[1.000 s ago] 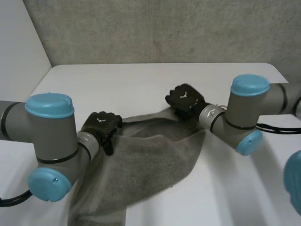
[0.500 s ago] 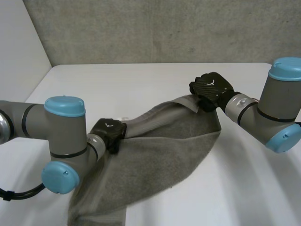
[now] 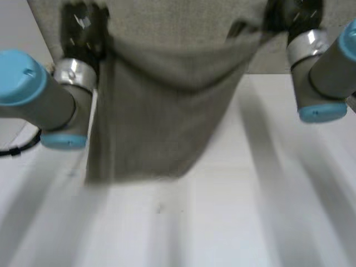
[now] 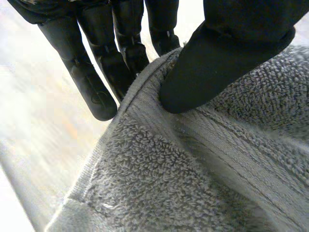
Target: Fold the towel.
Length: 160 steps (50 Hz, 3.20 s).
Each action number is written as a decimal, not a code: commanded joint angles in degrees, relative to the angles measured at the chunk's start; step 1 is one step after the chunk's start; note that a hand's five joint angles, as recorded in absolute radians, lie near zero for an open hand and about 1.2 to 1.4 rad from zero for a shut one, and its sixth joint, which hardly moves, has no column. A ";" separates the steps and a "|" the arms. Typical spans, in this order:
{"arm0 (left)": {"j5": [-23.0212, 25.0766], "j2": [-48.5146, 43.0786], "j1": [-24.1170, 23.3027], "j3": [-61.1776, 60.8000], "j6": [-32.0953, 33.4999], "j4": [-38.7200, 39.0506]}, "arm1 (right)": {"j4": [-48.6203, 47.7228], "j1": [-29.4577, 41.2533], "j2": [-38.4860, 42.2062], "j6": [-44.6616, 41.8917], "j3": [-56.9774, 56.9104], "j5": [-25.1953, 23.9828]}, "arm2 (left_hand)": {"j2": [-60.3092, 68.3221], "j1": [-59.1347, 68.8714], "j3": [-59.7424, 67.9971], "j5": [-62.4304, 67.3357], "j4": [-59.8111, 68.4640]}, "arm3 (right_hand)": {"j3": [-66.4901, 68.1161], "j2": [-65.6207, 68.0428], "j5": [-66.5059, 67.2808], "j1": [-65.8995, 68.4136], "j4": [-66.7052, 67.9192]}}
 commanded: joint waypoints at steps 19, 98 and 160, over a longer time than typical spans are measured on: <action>0.74 3.97 0.44 -29.17 1.02 -11.12 | 16.14 -9.81 -2.55 4.51 27.47 -10.11 | 10.28 12.85 10.39 11.09 10.39 | 11.92 12.95 14.35 24.83 11.64; 0.74 16.54 1.13 -21.26 -3.03 -22.55 | 10.87 -6.39 -2.55 -10.17 37.57 -14.33 | 10.28 12.85 10.39 11.09 10.39 | -17.12 -16.09 -14.69 -4.21 -17.41; 1.44 8.56 6.24 -16.54 5.50 -47.88 | 66.61 -22.39 -14.88 -45.61 22.12 -21.63 | 10.28 12.85 10.39 11.09 10.39 | 11.92 12.95 14.35 24.83 11.64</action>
